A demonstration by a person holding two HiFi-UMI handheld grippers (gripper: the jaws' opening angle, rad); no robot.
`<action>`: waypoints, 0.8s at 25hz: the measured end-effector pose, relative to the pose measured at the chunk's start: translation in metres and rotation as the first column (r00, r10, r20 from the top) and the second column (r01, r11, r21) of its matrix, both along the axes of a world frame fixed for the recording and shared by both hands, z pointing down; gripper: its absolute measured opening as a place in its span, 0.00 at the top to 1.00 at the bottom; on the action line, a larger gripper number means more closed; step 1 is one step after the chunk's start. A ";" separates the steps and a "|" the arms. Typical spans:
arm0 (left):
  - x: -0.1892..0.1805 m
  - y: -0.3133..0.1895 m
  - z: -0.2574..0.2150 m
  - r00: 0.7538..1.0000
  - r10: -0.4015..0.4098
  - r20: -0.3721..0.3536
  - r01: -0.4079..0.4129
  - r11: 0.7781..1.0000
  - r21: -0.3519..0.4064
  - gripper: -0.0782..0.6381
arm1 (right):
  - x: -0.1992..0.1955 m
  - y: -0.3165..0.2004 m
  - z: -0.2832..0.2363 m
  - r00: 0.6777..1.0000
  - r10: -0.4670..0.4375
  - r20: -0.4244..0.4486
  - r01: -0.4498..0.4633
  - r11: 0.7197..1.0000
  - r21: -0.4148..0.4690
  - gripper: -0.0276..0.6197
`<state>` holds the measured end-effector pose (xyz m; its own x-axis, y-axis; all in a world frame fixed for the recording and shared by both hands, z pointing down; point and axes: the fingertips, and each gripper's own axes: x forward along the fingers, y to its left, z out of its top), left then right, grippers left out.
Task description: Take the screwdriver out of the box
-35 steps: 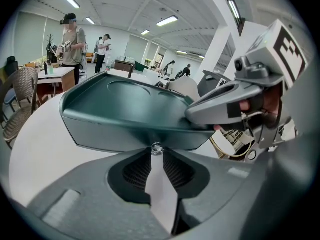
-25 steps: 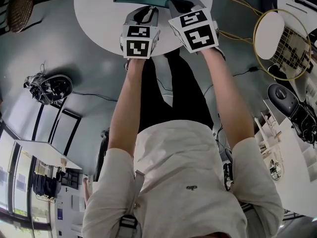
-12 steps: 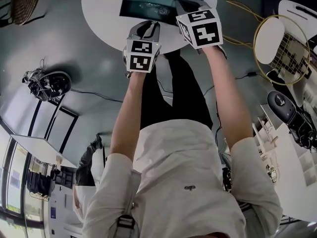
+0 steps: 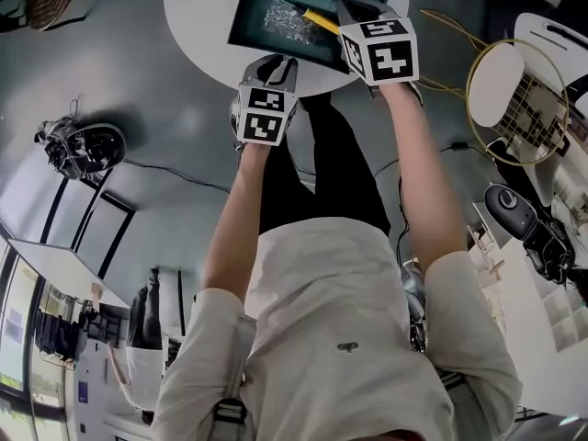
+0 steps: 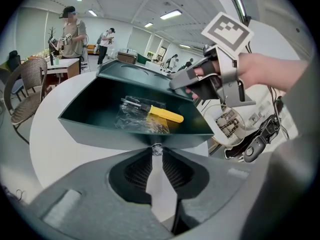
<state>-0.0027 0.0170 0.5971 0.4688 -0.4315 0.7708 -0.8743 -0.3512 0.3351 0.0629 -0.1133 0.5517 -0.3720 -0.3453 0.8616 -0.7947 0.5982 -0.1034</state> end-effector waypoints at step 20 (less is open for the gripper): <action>-0.020 0.027 -0.022 0.996 -0.073 -0.050 0.073 0.997 -0.003 0.78 | -0.011 0.013 -0.009 0.996 -0.079 0.033 0.080 0.996 -0.029 0.84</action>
<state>-0.0230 0.0441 0.5752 0.4738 -0.4649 0.7479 -0.8798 -0.2866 0.3792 0.0521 -0.1005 0.5425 -0.4246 -0.2874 0.8586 -0.7406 0.6557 -0.1468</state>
